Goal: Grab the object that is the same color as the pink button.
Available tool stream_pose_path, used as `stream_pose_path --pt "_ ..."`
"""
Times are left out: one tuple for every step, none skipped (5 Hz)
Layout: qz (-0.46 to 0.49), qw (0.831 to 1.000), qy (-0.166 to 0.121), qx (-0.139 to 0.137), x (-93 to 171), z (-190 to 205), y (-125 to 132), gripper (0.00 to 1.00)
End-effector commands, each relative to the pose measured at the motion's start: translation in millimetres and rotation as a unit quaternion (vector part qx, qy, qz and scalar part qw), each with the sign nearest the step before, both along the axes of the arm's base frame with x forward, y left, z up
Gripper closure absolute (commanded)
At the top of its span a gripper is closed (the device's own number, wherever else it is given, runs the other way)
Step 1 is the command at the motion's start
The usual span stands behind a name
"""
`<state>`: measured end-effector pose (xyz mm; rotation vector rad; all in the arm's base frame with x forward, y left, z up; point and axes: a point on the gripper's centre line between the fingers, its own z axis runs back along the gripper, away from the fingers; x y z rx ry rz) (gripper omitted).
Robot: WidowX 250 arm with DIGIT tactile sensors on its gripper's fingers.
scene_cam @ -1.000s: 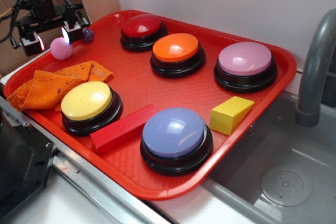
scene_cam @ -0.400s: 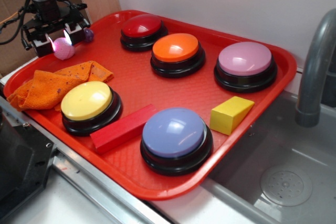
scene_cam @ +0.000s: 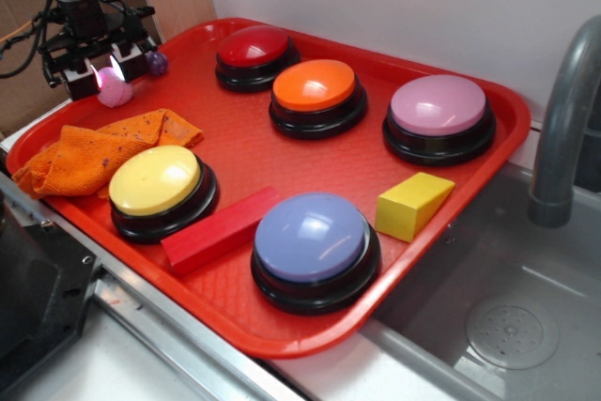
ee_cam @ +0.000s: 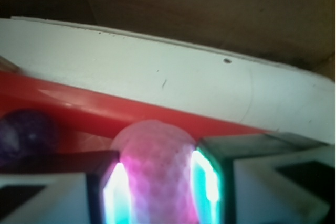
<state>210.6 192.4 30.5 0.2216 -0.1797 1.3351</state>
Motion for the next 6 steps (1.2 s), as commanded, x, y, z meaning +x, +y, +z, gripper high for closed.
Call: stream_pose_path --pt "-0.184 0.983 0.006 0.006 6.0 75.3 -27.0 1.00" --pt "-0.305 0.952 0.006 0.004 14.2 112.7 -67.8 1.00" --pt "-0.421 0.907 -0.002 -0.020 13.2 127.4 -101.2 1.00" --pt "-0.530 0.847 0.009 -0.045 6.6 133.9 -147.0 1.00" --pt "-0.616 0.784 0.000 -0.074 -3.5 126.2 -168.8 1.00" --pt "-0.609 0.787 0.024 -0.100 -8.8 125.7 -163.6 1.00"
